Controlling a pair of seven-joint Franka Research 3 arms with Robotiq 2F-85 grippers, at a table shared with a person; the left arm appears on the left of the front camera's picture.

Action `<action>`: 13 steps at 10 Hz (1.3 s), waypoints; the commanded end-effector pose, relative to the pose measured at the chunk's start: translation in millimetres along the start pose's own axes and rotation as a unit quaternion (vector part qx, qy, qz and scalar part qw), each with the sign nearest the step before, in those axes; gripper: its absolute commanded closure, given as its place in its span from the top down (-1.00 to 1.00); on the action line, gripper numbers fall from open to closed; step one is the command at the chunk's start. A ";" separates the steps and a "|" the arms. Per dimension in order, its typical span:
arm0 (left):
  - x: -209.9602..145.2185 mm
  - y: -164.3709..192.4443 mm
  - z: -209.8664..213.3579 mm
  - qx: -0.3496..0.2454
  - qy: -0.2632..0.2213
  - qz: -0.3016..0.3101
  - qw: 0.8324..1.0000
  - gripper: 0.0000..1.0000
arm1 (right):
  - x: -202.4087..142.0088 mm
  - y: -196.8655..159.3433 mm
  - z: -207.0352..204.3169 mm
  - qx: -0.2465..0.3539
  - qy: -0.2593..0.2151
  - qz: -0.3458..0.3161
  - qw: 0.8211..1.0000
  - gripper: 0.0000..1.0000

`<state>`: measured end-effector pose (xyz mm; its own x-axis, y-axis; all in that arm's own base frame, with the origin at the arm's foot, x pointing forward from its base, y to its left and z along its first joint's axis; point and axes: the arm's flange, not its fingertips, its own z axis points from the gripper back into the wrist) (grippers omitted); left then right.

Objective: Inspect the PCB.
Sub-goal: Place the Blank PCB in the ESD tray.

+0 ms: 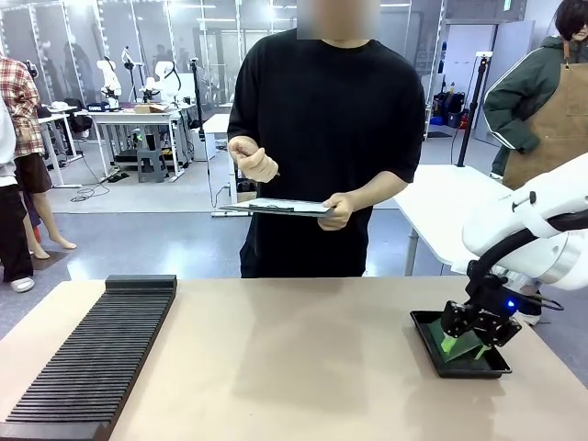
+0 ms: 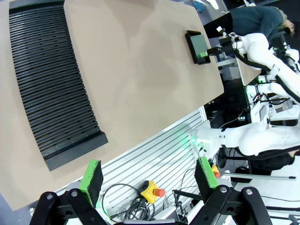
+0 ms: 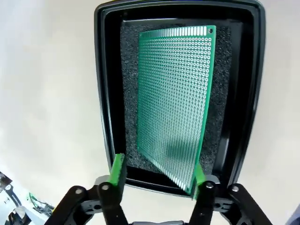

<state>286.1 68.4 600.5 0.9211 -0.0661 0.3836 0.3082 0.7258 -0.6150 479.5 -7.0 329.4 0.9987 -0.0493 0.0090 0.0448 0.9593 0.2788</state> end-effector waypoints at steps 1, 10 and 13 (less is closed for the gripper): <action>2.7 -2.0 2.5 0.003 0.004 0.001 1.000 1.00 | -11.8 11.0 13.6 -0.042 0.005 -0.021 0.999 0.74; 2.7 -2.0 2.5 0.003 0.004 0.001 1.000 1.00 | -16.1 7.9 26.2 -0.063 0.003 -0.022 0.998 1.00; 2.7 -2.0 2.5 0.003 0.004 0.001 1.000 1.00 | -16.1 7.9 26.2 -0.063 0.003 -0.022 0.998 1.00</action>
<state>286.1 68.4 600.5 0.9211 -0.0661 0.3836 0.3083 0.7258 -0.6150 460.1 -5.8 358.8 0.9960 -0.0870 -0.0194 0.0890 0.9844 0.1520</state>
